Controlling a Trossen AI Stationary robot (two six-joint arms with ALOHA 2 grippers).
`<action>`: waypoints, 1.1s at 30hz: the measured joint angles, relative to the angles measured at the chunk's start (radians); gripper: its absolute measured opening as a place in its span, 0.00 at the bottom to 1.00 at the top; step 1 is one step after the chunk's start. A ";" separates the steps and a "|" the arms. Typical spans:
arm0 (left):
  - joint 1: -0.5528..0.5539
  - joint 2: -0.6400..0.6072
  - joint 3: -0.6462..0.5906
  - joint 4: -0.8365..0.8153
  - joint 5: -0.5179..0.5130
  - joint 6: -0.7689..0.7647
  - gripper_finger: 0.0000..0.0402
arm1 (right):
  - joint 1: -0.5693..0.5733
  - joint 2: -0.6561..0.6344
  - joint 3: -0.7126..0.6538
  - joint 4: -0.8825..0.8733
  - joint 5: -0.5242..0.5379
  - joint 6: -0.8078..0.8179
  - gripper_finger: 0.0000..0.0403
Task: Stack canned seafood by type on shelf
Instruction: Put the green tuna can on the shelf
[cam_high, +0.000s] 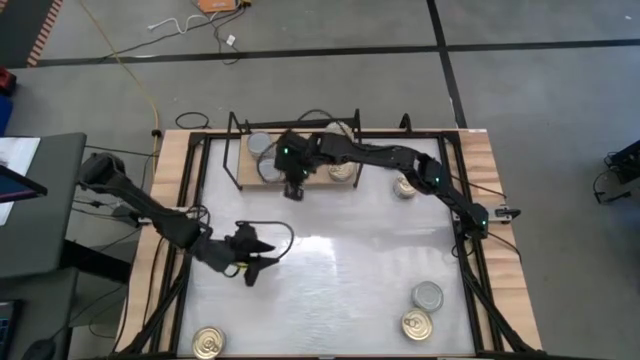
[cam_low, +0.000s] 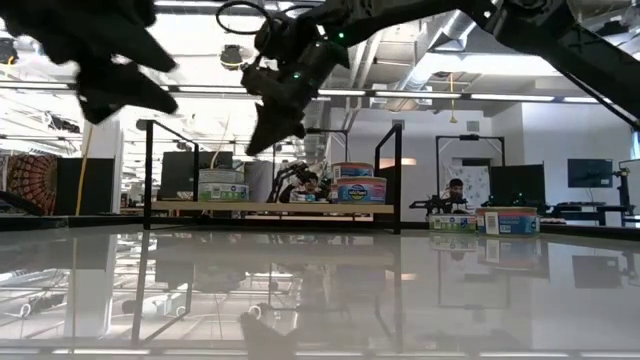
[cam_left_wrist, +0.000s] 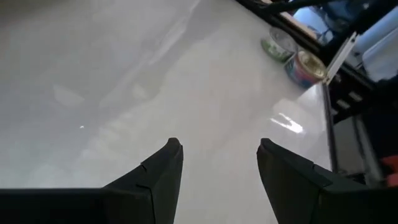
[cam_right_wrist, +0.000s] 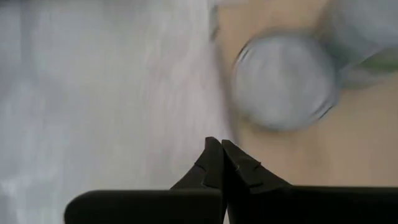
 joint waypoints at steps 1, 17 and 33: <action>-0.024 -0.020 -0.001 -0.027 -0.031 0.000 0.49 | -0.008 0.000 0.000 0.042 -0.008 0.031 0.05; -0.126 -0.449 -0.001 -0.464 -0.141 0.032 0.49 | -0.057 0.132 0.002 0.335 0.048 0.229 0.05; -0.138 -0.550 -0.001 -0.534 -0.128 0.036 0.49 | -0.021 0.212 0.000 0.568 0.044 0.269 0.05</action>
